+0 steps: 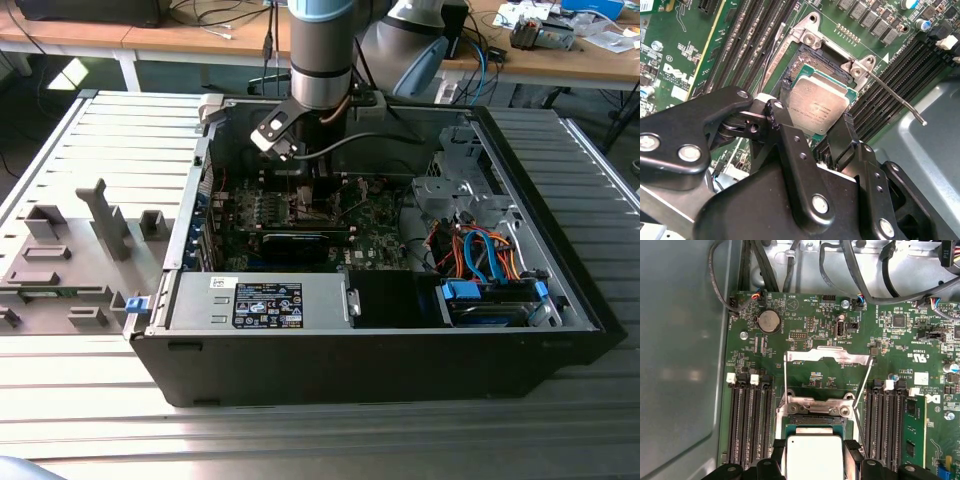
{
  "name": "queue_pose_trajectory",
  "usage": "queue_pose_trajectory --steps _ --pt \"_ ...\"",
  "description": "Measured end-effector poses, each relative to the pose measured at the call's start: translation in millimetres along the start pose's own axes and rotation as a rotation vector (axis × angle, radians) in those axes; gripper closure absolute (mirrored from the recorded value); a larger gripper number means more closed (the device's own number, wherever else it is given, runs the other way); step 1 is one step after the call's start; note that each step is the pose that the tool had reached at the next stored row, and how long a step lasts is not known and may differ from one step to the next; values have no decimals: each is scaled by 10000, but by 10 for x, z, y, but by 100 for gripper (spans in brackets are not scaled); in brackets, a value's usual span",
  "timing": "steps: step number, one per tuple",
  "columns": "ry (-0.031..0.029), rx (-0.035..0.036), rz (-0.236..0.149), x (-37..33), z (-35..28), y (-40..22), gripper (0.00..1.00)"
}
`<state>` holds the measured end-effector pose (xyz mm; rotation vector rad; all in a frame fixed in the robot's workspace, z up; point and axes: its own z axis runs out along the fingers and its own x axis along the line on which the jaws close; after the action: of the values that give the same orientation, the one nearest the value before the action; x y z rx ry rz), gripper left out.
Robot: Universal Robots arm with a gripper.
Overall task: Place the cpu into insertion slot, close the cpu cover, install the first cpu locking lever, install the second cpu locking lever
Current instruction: 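Place the cpu into insertion slot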
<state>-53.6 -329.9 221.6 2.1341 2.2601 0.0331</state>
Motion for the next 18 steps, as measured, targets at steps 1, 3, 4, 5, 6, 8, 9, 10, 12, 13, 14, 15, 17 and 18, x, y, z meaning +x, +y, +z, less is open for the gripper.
queue_pose_trajectory --steps 1,3,4,5,6,8,9,10,12,13,14,15,17,18 --pt "-2 1 0 0 3 0 46" --pt "-3 1 0 0 7 0 46" --pt "-3 1 0 0 10 0 46" --pt "-5 1 0 0 12 -1 46" --pt "-5 1 0 0 13 0 46" --pt "-6 0 0 0 21 -1 46" --pt "-6 1 0 0 27 -1 46" --pt "-6 1 0 0 30 -1 46" --pt "-19 0 0 1 36 -1 46" --pt "-30 2 0 1 39 -2 46" --pt "-39 3 -2 1 45 -2 46" --pt "-43 2 -1 1 50 -2 46" --pt "-55 3 16 1 62 -2 46" --pt "-60 4 21 1 67 -3 46"
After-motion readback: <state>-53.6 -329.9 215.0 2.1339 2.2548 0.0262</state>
